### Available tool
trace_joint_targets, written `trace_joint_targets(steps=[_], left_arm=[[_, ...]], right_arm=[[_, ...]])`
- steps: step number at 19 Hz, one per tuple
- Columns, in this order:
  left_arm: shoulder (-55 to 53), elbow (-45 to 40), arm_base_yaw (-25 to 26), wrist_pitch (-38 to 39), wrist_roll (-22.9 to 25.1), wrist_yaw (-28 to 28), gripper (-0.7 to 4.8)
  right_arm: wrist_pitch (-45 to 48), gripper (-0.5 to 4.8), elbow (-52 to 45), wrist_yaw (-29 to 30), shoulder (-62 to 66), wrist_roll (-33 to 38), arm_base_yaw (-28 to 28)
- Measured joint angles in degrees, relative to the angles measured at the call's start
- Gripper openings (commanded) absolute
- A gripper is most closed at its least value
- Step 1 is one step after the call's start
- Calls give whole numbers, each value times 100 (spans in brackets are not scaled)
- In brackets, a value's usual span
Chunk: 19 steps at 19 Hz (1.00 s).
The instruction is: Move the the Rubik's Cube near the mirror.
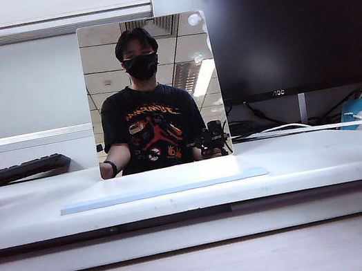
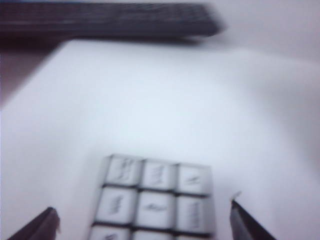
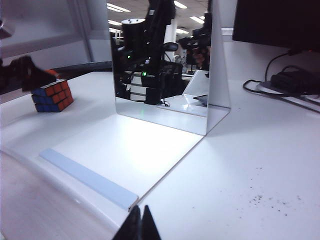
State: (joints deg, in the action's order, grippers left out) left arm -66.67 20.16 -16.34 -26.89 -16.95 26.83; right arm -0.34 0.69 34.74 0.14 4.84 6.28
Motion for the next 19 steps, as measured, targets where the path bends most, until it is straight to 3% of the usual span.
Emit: trace_joint_targets(steps=[3, 4, 5, 6, 11, 13, 16, 19], left_arm=[[-638, 0, 111, -352, -125, -33, 479], [-883, 2, 142, -577, -133, -238, 314], [-1032, 0, 144, -737, -133, -396, 43], [-1176, 2, 140, -863, -125, -470, -3], [-975, 0, 136, -920, -155, -693, -5], [-533, 0, -90, -857, -157, -793, -5], [249, 4, -756, -549, -133, -841, -5], [708, 4, -2234, -396, -278, -586, -5]], right_arm=[[0, -1, 0, -22, 2, 0, 0], [0, -1, 0, -22, 2, 0, 0], [0, -1, 0, -24, 2, 0, 0], [0, -1, 0, -24, 2, 0, 0], [0, -1, 0, -24, 0, 2, 0], [0, -1, 0, -24, 0, 2, 0], [0, -1, 0, -24, 2, 2, 0], [2, -1, 0, -24, 0, 2, 0]])
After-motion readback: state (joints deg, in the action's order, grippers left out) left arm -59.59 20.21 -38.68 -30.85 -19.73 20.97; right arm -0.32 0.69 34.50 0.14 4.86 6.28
